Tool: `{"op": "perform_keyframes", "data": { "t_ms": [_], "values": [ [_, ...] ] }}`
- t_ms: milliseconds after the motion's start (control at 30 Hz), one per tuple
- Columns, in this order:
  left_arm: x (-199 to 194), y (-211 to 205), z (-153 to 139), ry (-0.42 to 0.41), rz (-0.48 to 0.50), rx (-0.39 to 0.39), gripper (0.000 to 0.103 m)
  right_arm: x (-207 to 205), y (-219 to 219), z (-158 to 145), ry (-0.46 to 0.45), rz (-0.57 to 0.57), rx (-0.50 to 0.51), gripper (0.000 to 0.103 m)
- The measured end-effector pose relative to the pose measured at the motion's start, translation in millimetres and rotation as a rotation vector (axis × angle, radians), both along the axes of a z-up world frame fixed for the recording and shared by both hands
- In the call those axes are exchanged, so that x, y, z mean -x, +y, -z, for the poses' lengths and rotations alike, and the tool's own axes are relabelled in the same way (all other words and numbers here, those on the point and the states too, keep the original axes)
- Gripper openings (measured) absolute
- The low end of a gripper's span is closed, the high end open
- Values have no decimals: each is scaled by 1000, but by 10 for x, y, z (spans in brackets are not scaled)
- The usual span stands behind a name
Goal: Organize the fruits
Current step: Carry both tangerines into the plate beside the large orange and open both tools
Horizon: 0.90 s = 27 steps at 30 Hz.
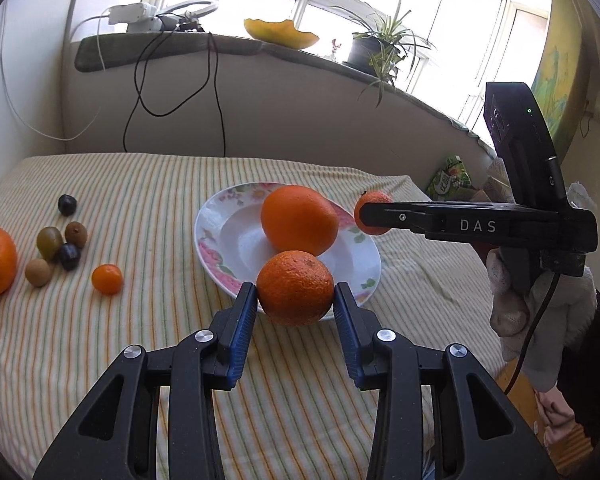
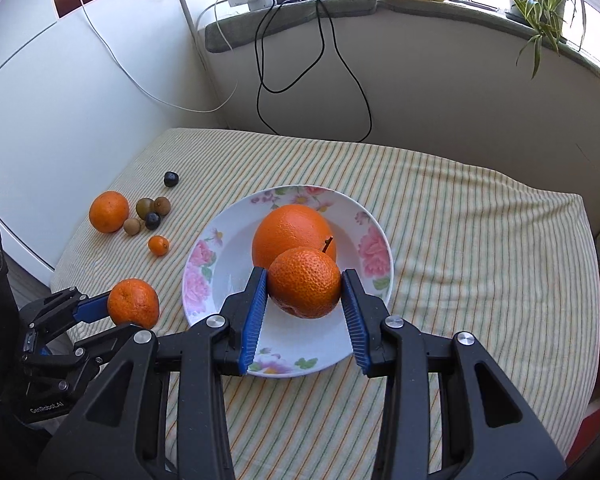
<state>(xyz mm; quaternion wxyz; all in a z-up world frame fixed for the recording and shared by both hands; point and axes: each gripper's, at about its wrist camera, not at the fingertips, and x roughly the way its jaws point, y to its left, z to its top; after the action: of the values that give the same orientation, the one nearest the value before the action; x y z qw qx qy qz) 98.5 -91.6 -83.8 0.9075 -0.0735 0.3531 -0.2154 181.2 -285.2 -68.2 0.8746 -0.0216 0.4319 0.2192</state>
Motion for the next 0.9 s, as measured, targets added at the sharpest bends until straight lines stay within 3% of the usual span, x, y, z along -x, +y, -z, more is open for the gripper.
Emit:
{"op": "perform_keyframes", "data": {
  "t_ms": [900],
  "values": [
    [-243, -486, 144, 37, 34, -55, 38, -117, -244, 267, 57, 18, -42, 39]
  ]
}}
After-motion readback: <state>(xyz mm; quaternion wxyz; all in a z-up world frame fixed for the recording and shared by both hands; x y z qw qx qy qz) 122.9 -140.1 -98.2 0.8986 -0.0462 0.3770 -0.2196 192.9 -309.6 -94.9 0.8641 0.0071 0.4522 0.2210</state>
